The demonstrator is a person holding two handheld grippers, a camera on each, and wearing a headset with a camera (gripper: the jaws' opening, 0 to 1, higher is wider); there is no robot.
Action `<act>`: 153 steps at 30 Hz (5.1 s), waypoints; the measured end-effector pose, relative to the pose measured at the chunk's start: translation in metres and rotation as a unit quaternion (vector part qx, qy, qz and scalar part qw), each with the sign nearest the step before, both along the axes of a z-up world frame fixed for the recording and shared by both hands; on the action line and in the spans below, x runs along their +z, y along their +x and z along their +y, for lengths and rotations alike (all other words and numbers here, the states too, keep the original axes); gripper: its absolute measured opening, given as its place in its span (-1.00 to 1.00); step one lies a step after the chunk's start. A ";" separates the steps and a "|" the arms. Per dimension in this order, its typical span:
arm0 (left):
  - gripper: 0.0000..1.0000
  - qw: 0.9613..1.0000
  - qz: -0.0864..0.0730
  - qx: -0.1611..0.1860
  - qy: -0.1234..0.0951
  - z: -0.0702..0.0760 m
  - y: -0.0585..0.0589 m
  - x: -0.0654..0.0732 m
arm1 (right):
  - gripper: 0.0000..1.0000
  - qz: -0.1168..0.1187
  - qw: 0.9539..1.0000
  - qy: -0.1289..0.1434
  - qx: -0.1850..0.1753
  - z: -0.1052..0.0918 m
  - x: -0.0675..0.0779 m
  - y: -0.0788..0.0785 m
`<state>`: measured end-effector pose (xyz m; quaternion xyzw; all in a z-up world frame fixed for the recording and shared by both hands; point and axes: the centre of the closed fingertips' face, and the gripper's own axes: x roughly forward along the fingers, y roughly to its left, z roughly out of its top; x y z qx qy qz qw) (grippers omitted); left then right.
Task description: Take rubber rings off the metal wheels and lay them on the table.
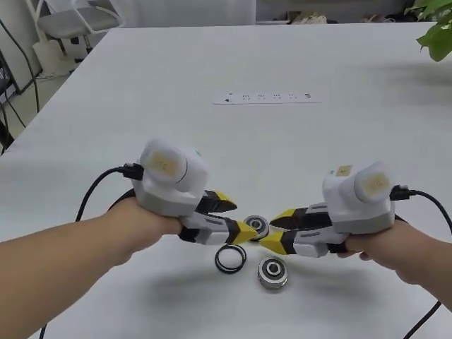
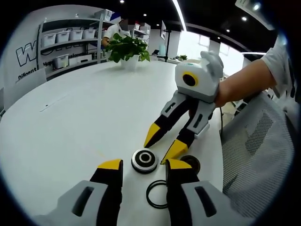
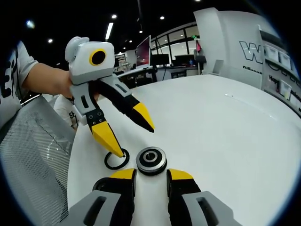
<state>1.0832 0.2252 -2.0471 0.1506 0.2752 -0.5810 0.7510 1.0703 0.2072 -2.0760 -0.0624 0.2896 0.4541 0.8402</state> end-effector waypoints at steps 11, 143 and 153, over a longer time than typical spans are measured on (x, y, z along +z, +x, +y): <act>-0.50 1.000 0.003 -0.010 0.007 -0.008 -0.002 -0.007 | -0.64 0.004 1.000 0.008 -0.012 -0.001 -0.001 0.002; -0.84 0.996 -0.077 -0.018 0.038 -0.017 -0.003 -0.014 | -1.00 0.108 0.965 0.191 -0.141 -0.003 0.025 0.004; -0.61 0.997 -0.074 -0.031 0.013 -0.016 -0.010 0.002 | -1.00 0.106 0.963 0.205 -0.141 -0.003 0.035 0.006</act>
